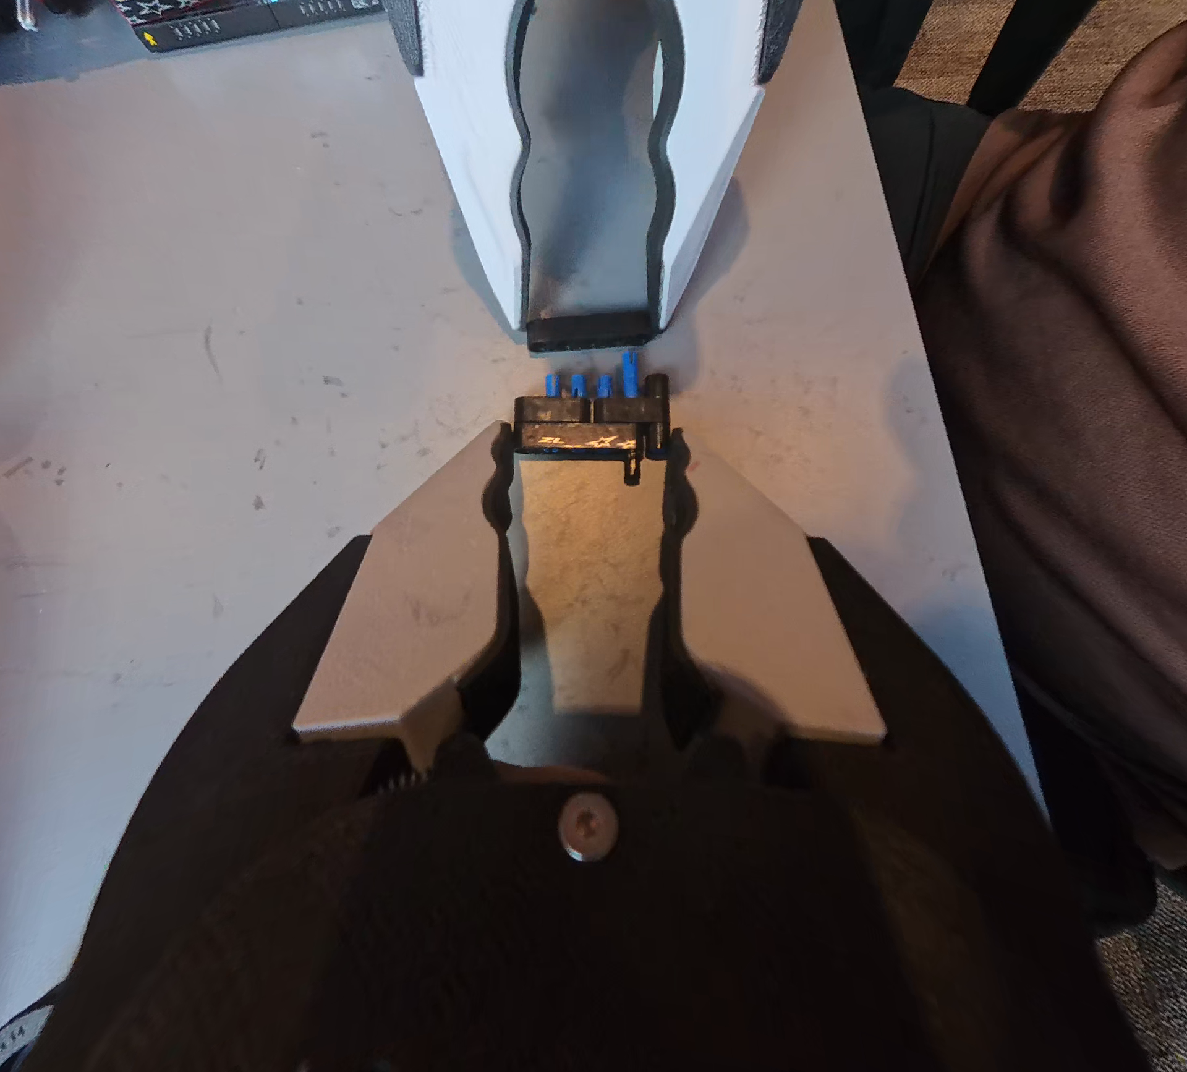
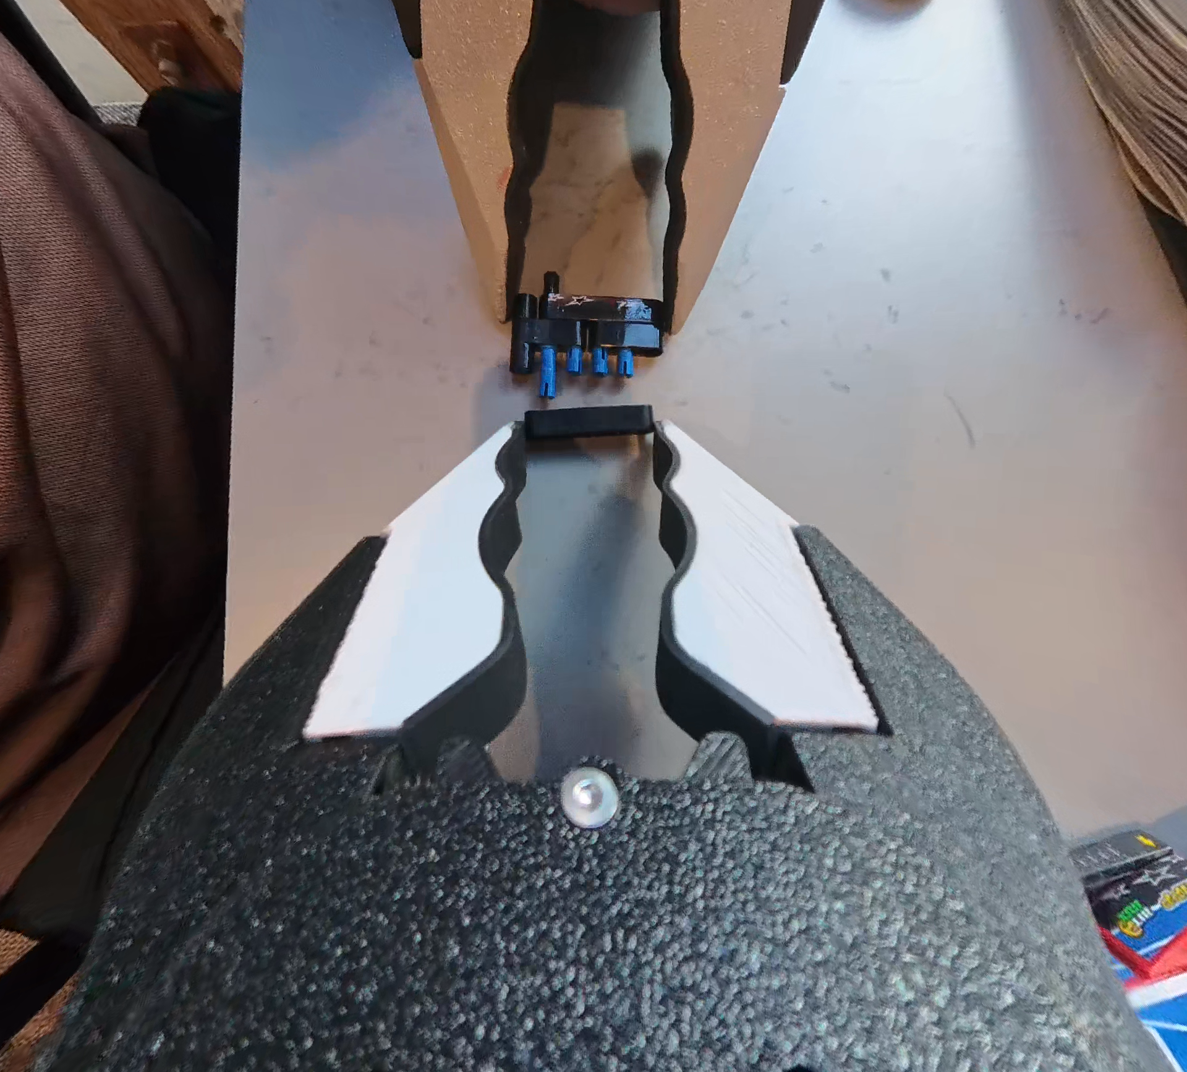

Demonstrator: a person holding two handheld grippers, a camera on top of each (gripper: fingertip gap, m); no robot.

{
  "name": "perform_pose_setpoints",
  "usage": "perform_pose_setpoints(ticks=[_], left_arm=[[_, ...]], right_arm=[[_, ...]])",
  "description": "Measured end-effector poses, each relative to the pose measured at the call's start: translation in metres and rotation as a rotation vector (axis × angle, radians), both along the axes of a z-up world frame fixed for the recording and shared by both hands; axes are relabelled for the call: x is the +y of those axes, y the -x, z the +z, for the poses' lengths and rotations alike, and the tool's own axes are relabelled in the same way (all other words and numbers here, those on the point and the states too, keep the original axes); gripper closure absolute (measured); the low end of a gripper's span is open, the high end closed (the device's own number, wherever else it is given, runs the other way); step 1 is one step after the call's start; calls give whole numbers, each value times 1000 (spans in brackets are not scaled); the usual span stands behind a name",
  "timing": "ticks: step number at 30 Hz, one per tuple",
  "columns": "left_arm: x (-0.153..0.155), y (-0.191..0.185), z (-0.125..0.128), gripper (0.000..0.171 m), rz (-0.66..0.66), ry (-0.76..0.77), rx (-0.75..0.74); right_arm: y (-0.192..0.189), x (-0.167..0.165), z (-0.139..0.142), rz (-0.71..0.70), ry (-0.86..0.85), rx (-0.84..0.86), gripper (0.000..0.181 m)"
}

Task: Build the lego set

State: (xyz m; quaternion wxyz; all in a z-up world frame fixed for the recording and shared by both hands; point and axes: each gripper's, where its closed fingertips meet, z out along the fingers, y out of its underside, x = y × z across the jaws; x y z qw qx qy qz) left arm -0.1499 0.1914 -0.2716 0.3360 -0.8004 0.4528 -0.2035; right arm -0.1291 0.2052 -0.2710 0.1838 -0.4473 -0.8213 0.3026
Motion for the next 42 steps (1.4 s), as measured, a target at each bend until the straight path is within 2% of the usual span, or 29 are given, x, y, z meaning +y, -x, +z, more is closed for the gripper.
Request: perform_pose_setpoints(ticks=[12,26,29,36,42], left_arm=[[-2,-4,0,126,-18,-1,-1],[-1,-7,0,127,15,5,1],[-1,-8,0,127,18,7,-2],[0,-9,0,127,23,2,-3],[0,-9,0,127,23,4,-5]], right_arm=[[3,-3,-1,-63,72,4,141],[3,-4,1,-160,11,54,143],[5,-7,1,-175,46,55,143],[-5,1,3,-196,47,21,141],[-15,4,13,-205,70,22,129]])
